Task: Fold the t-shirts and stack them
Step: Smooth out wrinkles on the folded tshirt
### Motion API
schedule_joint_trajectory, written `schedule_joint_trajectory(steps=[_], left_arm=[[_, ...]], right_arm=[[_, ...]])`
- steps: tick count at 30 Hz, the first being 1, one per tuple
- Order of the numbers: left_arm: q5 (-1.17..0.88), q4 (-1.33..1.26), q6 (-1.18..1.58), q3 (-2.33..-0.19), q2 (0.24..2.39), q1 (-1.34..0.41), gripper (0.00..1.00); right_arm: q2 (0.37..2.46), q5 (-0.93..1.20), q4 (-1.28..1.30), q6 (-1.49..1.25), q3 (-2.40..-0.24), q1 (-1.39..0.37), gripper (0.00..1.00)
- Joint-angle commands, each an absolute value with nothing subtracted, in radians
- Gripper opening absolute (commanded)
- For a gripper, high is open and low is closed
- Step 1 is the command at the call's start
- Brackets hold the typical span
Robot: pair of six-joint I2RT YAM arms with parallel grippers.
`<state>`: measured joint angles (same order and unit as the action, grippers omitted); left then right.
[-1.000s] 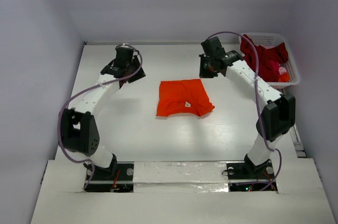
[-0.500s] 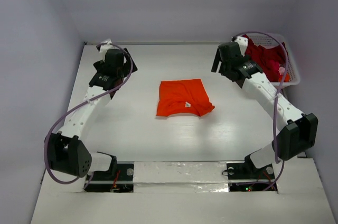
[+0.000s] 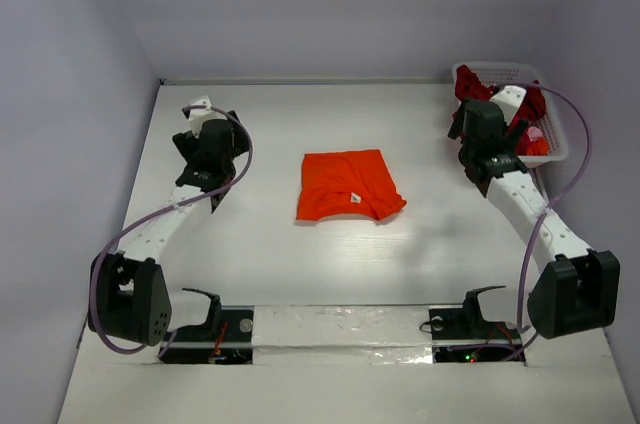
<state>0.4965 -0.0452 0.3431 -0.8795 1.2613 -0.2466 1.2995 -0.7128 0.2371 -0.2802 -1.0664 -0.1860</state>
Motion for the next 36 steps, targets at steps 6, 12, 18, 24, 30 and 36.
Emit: schedule_joint_trajectory(steps=[6, 12, 18, 24, 30, 36], left_arm=[[0.604, -0.619, 0.167, -0.600, 1.235, -0.242, 0.99], [0.594, -1.072, 0.019, -0.387, 1.252, -0.242, 0.99], [0.537, -1.195, -0.050, -0.336, 1.322, -0.242, 0.99], [0.516, -1.564, -0.126, -0.226, 1.417, -0.224, 0.99], [0.517, -1.571, -0.101, -0.207, 1.402, -0.213, 0.99], [0.522, -1.597, -0.095, -0.189, 1.399, -0.213, 0.99]], right_arm=[[1.042, -0.483, -0.879, 0.021, -0.513, -0.161, 1.00], [1.109, -0.457, -1.049, 0.009, -0.376, -0.152, 1.00], [1.170, -0.474, -1.143, 0.032, -0.377, -0.152, 1.00], [1.264, -0.499, -1.116, 0.014, -0.435, -0.134, 1.00], [1.230, -0.526, -1.234, -0.038, -0.359, -0.123, 1.00], [1.220, -0.518, -1.250, -0.045, -0.331, -0.114, 1.00]])
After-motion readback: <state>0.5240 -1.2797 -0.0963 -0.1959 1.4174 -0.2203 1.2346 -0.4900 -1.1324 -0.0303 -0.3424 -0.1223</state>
